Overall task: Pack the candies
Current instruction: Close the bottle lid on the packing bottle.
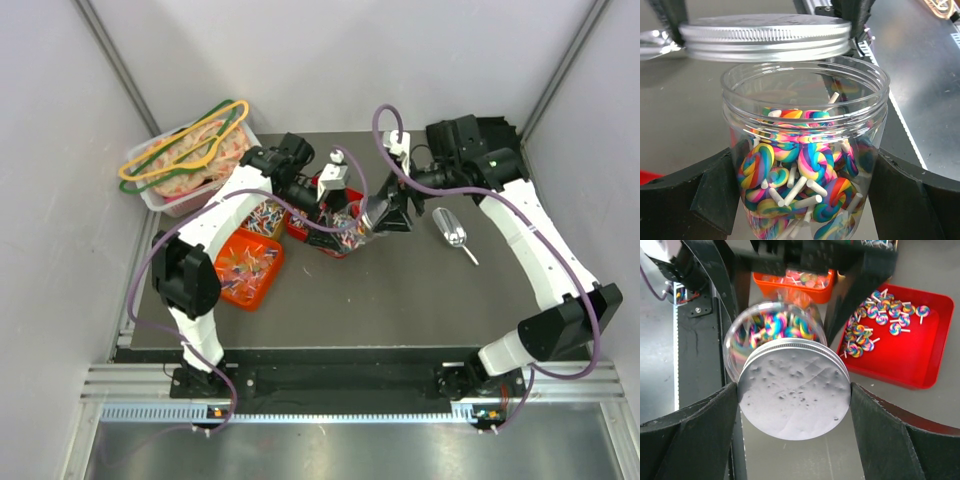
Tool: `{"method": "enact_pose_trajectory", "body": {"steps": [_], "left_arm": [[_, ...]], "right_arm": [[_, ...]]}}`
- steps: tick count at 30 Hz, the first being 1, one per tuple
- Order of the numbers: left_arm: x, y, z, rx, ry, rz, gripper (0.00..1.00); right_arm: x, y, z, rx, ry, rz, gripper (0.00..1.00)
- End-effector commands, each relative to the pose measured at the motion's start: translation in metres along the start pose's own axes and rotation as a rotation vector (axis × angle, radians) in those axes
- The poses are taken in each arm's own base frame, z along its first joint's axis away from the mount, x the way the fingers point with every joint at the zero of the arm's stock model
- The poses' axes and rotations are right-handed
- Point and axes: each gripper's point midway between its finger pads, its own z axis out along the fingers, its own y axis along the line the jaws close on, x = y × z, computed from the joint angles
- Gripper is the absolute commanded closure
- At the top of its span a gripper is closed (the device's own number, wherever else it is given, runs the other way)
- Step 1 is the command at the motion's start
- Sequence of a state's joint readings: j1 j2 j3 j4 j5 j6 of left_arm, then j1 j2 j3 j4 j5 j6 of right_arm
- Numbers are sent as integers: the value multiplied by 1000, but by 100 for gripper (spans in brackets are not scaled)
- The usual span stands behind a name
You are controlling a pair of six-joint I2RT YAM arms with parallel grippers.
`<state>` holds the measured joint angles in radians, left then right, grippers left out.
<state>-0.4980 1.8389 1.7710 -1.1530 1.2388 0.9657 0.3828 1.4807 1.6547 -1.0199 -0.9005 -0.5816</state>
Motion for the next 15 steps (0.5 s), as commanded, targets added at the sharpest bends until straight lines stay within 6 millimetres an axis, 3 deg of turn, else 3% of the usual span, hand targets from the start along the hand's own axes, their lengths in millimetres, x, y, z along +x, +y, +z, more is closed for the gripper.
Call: {"method": "enact_pose_trajectory", "body": {"steps": [1,15], "left_arm": [[-27,-19,10,87,-71,67,59],[-31,-16,17,107,-93,48,60]], "right_arm": [[-29,14,-11,-44,-85,-72,24],[-12,34,7,-76,-55,-89,24]]}}
